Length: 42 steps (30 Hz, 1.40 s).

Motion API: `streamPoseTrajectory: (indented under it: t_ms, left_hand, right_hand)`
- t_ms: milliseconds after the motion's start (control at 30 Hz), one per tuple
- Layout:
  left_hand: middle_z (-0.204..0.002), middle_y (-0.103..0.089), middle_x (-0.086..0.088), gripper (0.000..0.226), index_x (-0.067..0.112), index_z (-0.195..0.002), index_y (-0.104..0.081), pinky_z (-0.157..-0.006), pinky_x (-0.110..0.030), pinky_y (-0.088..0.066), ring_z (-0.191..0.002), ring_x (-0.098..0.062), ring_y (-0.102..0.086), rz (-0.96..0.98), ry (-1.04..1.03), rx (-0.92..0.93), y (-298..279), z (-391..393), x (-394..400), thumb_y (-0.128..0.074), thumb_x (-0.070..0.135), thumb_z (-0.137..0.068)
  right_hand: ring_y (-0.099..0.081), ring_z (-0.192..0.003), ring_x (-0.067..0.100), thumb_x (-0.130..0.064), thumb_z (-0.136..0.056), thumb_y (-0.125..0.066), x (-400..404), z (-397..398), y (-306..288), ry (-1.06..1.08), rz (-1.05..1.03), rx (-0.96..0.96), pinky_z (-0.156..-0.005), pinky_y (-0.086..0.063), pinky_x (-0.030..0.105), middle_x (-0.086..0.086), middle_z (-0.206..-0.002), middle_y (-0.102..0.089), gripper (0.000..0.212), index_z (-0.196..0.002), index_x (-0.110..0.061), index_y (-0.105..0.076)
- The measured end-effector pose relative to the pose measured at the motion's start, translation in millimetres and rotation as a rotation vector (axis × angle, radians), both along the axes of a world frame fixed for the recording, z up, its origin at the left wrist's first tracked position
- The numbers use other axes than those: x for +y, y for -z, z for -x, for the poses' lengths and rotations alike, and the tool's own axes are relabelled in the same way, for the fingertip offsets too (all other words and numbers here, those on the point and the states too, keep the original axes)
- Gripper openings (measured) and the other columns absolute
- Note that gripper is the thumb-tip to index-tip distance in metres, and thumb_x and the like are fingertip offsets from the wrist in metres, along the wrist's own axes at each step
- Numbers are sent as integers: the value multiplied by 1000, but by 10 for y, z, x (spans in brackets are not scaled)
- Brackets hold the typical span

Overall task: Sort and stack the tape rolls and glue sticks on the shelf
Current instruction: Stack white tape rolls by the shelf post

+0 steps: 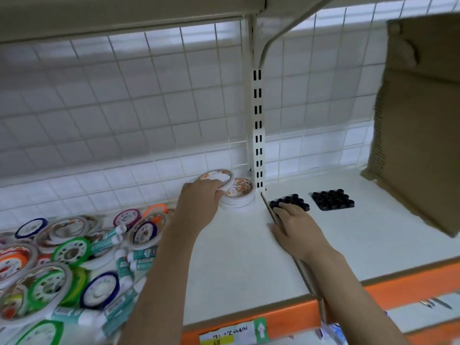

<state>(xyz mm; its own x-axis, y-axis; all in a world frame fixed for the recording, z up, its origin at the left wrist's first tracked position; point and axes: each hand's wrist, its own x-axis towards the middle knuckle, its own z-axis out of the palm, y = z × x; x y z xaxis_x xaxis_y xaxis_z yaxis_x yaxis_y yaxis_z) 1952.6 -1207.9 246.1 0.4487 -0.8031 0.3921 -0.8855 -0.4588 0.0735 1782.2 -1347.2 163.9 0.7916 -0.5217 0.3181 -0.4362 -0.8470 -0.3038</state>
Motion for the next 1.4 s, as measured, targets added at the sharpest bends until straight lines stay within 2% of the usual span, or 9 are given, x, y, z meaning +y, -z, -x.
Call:
streamPoseTrajectory:
  t_ms: [100, 167, 267, 367, 733, 933, 1067, 1200, 1400]
  left_hand:
    - [-116, -64, -5, 28, 16, -118, -60, -88, -33, -36, -110, -26, -53, -47, 12, -2, -43, 21, -244, -42, 23, -98]
    - [-120, -62, -3, 30, 20, -124, -58, -91, -32, -35, -114, -24, -52, -81, 15, 10, -26, 44, -375, -43, 23, -98]
    - [-128, -58, 0, 34, 26, -130, -54, -94, -32, -34, -120, -22, -49, -130, 22, 37, 42, 62, -516, -43, 21, -98]
    - [-120, -61, 0, 29, 23, -121, -60, -89, -31, -35, -114, -21, -50, -183, 10, 40, 112, 66, -586, -42, 21, -98]
    - [-126, -57, -5, 33, 17, -123, -58, -89, -32, -38, -116, -23, -49, -229, -17, 113, 239, 102, -626, -40, 29, -99]
    - [-141, -42, -5, 49, 13, -139, -40, -105, -33, -31, -129, -24, -36, -129, -20, 155, 317, 154, -495, -52, 27, -94]
    - [-149, -29, -2, 53, 19, -144, -31, -109, -33, -22, -137, -20, -22, -98, -81, 125, 402, 281, -158, -46, 34, -96]
    - [-146, -33, -1, 50, 18, -142, -35, -111, -31, -20, -136, -19, -25, -93, -127, 179, 552, 346, 273, -43, 37, -97]
    - [-135, -49, -4, 43, 11, -132, -50, -108, -30, -28, -130, -23, -39, 64, -187, 357, 541, 294, 995, -50, 32, -94]
  right_hand:
    - [-64, -91, 40, -20, -75, -66, 8, -27, 36, 25, 5, -42, -79, -53, 42, 19, -99, -67, 31, -97, 2, -68]
    - [-67, -85, 35, -26, -70, -63, 12, -38, 45, 24, 0, -10, -75, -55, 40, 15, -95, -69, 35, -94, -1, -70]
    - [-66, -92, 35, -30, -76, -54, 9, -36, 79, 28, 24, -5, -82, -53, 41, 15, -102, -69, 40, -100, -2, -69]
    - [-65, -96, 34, -34, -80, -40, -22, -49, 110, 30, 30, -24, -84, -52, 41, 13, -104, -68, 47, -101, -3, -69]
    - [-63, -96, 37, -33, -79, -36, -47, -83, 131, 22, -19, -19, -85, -53, 47, 16, -105, -67, 50, -102, 0, -67]
    - [-61, -102, 41, -35, -81, -32, -53, -87, 168, 20, -20, -22, -91, -49, 49, 20, -110, -65, 56, -106, 3, -66]
    - [-51, -118, 43, -42, -83, -26, -63, -70, 171, 18, -24, -27, -103, -38, 51, 24, -125, -58, 67, -118, 4, -60]
    - [-46, -123, 43, -38, -85, -44, -32, -101, 124, 26, -7, -48, -105, -36, 54, 23, -130, -54, 57, -122, 3, -57]
    - [-56, -107, 45, -21, -81, -61, 255, -304, -3, -135, 19, -42, -98, -41, 49, 26, -113, -61, 41, -111, 6, -62]
